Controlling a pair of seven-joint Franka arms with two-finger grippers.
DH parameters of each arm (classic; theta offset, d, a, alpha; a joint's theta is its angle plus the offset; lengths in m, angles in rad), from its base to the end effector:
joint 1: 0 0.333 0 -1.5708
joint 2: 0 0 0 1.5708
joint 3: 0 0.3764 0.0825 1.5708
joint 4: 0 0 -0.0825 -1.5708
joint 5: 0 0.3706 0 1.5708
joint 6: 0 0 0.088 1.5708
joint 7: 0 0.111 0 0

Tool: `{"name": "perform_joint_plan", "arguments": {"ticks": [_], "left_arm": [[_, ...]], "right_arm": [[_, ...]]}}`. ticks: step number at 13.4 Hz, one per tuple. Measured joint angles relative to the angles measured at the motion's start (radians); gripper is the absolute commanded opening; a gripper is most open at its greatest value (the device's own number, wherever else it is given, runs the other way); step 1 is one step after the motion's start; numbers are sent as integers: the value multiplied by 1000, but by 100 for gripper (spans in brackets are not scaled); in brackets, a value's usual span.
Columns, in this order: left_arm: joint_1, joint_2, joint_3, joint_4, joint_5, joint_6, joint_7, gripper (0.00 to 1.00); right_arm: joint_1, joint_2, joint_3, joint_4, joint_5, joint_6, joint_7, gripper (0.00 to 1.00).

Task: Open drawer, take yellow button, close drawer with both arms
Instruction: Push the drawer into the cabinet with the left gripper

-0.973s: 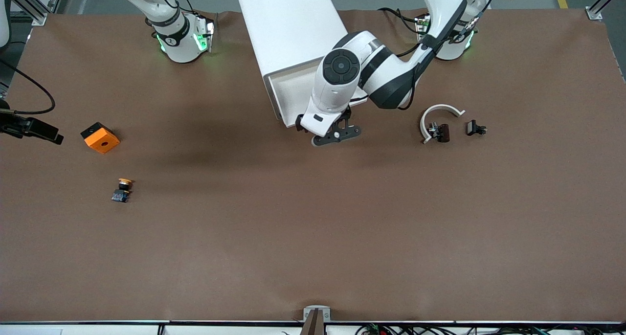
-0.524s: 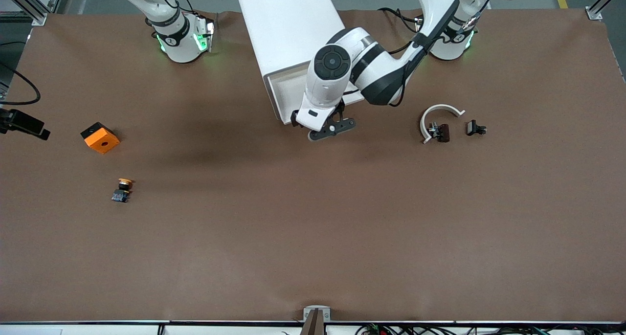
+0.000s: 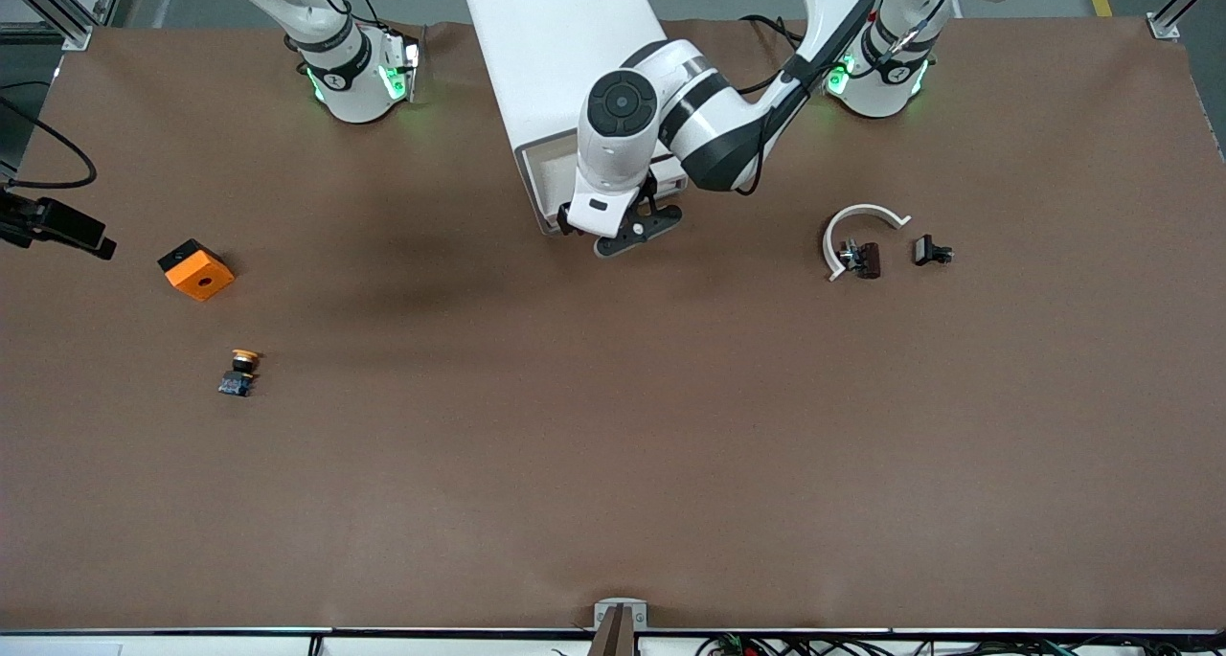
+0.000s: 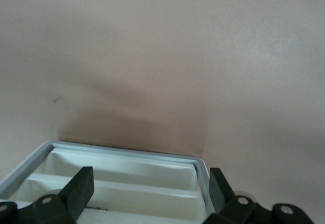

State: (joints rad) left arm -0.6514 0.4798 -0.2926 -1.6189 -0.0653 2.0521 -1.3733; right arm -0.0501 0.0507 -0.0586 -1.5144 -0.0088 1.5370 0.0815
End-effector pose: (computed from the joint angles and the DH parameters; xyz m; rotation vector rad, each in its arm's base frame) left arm 0.4274 -0.5419 0.4105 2.9854 0.7463 -0.2881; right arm 0.5531 -0.0603 0.6760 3.1157 -0.2974 -0.0441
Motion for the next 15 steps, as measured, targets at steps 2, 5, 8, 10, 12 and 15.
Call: {"name": "perform_joint_plan", "arguments": {"ticks": [2, 5, 8, 10, 12, 15], "left_arm": [[-22, 0, 0, -1, 0, 0, -50, 100], [-46, 0, 0, -4, 0, -1, -117, 100], [-58, 0, -5, -6, -39, -10, -138, 100], [-65, 0, -12, -7, -52, -29, -139, 100], [-81, 0, -17, -7, -54, -42, -142, 100], [-89, 0, -20, -7, -54, -53, -145, 100]], "right_arm": [[0, -25, -1, 0, 17, -21, 32, 100], [0, -65, -2, -28, 25, -28, 50, 100], [0, -95, -2, -68, 25, -20, 51, 100], [-1, -101, -5, -77, 25, -19, 51, 100], [-3, -101, -8, -78, 25, -19, 46, 100], [-3, -106, -8, -78, 25, -22, 19, 100]]}}
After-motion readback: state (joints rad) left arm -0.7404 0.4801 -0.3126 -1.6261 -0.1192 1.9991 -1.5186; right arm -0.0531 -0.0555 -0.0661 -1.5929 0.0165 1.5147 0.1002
